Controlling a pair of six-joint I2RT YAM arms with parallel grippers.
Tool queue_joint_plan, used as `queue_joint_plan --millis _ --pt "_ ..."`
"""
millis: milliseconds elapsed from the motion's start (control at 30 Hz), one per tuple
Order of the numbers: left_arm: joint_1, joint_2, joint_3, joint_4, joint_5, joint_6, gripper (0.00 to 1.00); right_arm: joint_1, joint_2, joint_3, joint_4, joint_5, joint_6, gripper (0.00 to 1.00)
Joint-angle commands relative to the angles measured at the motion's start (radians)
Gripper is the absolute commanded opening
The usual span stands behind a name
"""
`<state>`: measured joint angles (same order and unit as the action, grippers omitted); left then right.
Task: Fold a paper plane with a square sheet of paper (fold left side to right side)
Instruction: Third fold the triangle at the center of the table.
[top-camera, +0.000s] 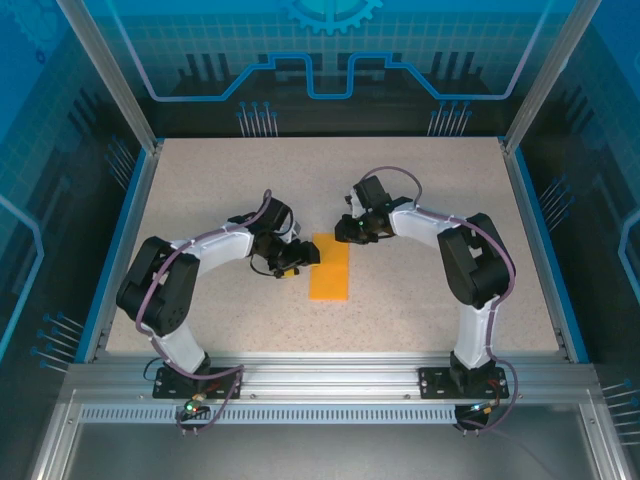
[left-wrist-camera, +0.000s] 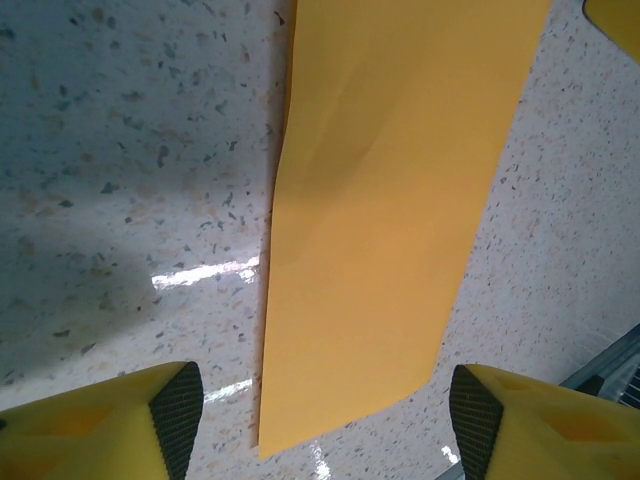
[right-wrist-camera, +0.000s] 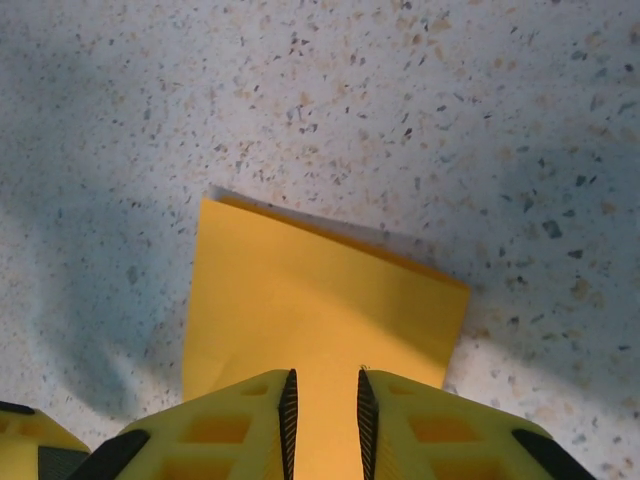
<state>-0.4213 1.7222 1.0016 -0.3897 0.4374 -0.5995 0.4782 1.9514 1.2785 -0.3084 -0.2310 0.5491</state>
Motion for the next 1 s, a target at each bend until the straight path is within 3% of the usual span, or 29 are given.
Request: queue_joint_plan --millis 0,533,767,967 --pt "0.005 0.035 0.002 0.013 0.046 0.004 0.70 0.012 0.021 0.033 -0.058 0.032 -0.015 0.25" --pt "0.000 0.101 0.000 0.042 0.136 0.003 0.69 0.014 0.080 0.016 -0.087 0.045 -0.065 0.25" --pt "-0.014 0.129 0.009 0.059 0.171 -0.008 0.66 0.014 0.088 0.009 -0.077 0.035 -0.069 0.24" --pt "-0.018 0.126 0.008 0.065 0.181 -0.013 0.57 0.014 0.092 0.008 -0.074 0.033 -0.070 0.24"
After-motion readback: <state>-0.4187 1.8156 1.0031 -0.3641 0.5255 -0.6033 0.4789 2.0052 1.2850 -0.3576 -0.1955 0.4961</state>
